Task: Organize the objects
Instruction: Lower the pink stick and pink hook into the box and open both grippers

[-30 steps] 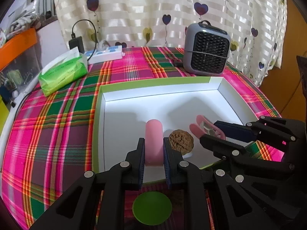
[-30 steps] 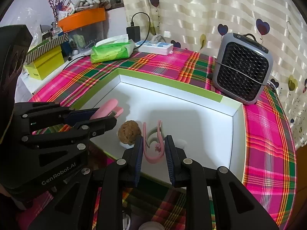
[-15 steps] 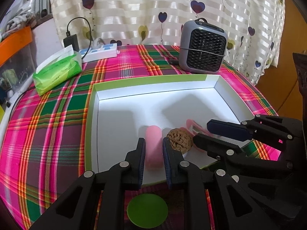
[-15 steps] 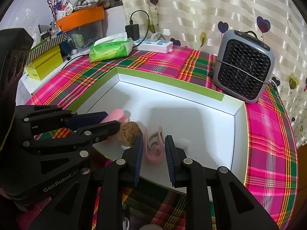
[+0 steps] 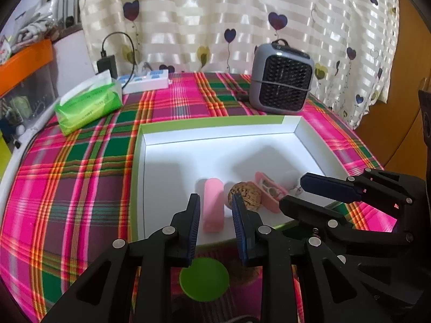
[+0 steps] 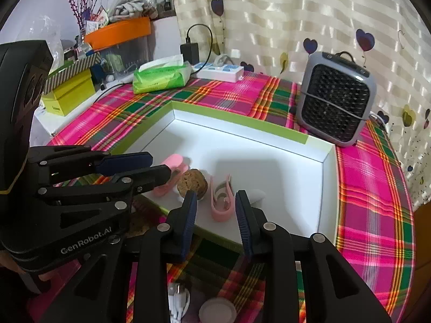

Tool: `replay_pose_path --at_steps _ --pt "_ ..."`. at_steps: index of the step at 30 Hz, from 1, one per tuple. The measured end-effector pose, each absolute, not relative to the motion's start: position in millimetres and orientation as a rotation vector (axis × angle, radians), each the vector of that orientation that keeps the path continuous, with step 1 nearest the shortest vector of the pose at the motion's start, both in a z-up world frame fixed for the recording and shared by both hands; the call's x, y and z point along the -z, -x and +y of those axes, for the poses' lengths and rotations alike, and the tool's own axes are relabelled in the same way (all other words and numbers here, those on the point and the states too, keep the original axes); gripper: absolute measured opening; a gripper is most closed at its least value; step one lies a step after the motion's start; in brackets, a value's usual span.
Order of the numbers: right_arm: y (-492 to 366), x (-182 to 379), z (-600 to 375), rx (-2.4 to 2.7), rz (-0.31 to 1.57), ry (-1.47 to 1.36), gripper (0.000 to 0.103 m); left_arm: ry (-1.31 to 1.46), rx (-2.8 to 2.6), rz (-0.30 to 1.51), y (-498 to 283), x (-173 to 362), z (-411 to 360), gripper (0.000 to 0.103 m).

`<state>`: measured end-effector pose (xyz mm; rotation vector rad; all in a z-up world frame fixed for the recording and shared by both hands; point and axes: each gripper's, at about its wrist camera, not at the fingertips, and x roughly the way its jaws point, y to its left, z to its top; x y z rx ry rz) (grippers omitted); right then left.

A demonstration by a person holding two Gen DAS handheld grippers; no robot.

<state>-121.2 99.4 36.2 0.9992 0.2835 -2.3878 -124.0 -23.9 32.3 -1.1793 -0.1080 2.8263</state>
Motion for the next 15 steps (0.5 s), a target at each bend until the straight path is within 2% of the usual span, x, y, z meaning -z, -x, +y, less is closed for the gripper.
replay_pose_path --at_steps 15 --pt "78.8 -50.3 118.7 2.403 0.224 -0.940 0.031 1.131 -2.820 -0.077 78.9 -42.0 -2.0 0.022"
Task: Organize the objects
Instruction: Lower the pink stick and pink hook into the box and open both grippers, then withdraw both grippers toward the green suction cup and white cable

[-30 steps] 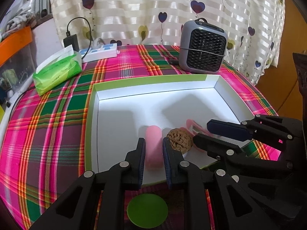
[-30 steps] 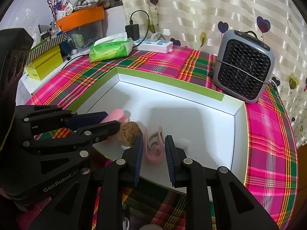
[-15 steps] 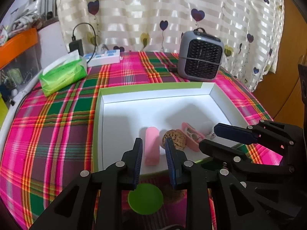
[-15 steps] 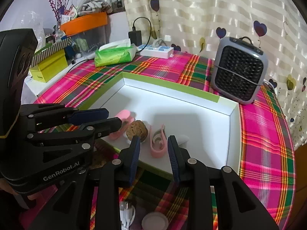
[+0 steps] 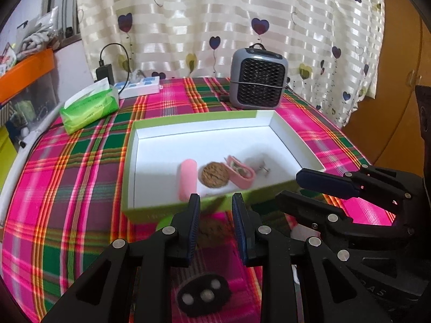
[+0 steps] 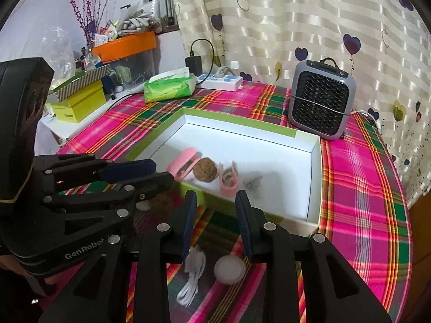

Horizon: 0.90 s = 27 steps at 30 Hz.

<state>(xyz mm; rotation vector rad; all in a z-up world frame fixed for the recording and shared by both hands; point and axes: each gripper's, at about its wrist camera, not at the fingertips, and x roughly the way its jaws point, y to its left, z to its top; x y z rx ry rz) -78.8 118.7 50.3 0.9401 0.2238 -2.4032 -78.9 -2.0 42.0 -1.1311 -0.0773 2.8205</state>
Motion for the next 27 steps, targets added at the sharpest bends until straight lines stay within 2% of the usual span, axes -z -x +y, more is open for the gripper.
replay_pose_path --at_steps 27 --pt "22.8 -42.3 139.8 2.393 0.200 -0.923 0.031 1.152 -2.802 -0.057 26.3 -34.1 23.2 0.022"
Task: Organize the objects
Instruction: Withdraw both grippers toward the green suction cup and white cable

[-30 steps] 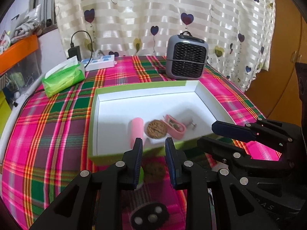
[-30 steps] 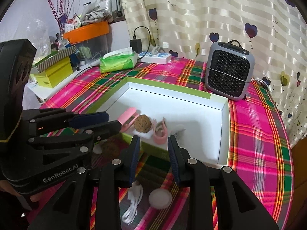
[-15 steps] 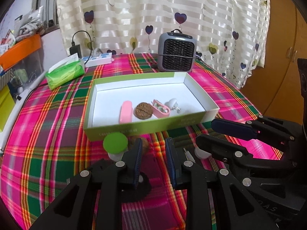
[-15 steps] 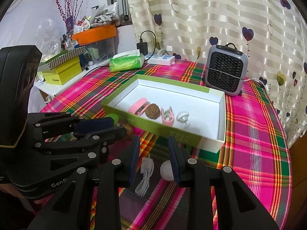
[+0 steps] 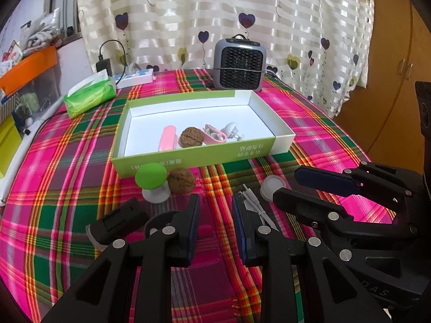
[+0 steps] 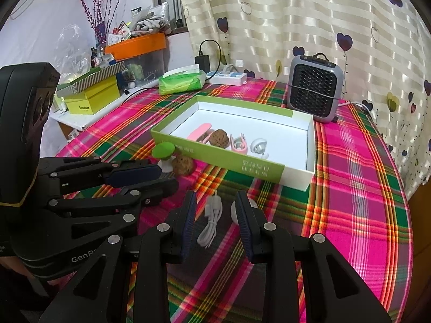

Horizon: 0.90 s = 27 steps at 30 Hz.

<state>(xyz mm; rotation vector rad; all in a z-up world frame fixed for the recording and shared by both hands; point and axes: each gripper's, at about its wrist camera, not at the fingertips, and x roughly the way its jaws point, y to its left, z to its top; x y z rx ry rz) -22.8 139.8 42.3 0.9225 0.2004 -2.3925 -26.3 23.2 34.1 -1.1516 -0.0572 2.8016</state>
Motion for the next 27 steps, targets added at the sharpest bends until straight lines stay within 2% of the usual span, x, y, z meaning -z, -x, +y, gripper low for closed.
replay_pose_path --at_steps 21,27 --pt "23.3 -32.3 151.1 2.381 0.175 -0.971 0.032 1.177 -2.747 -0.074 27.0 -23.6 32.0 0.022" --pt "28.5 -28.5 153.1 2.387 0.167 -0.991 0.035 1.186 -2.737 -0.085 30.1 -20.7 32.3 0.022"
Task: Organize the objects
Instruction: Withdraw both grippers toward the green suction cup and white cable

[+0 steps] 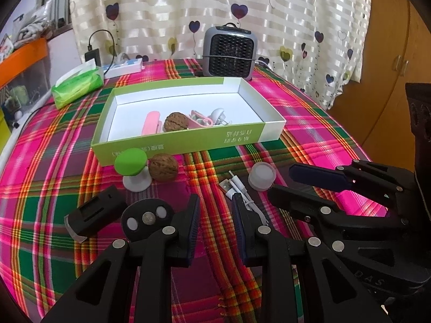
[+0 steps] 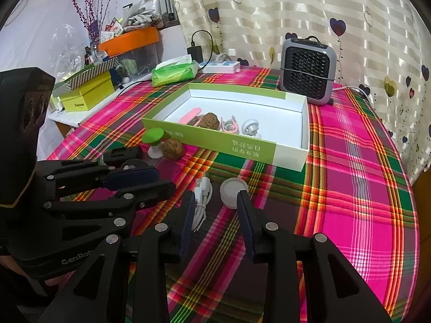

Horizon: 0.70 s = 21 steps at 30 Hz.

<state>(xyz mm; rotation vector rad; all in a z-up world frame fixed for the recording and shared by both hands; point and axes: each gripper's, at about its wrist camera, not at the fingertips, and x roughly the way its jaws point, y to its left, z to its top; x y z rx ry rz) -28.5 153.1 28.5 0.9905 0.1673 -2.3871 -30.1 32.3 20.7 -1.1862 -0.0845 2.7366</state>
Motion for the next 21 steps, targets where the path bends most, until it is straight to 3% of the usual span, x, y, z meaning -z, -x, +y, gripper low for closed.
replay_pose_path --at_steps 21 --pt "59.9 -12.3 151.4 2.389 0.164 -1.104 0.036 1.196 -2.689 -0.121 41.9 -13.4 33.2 0.022"
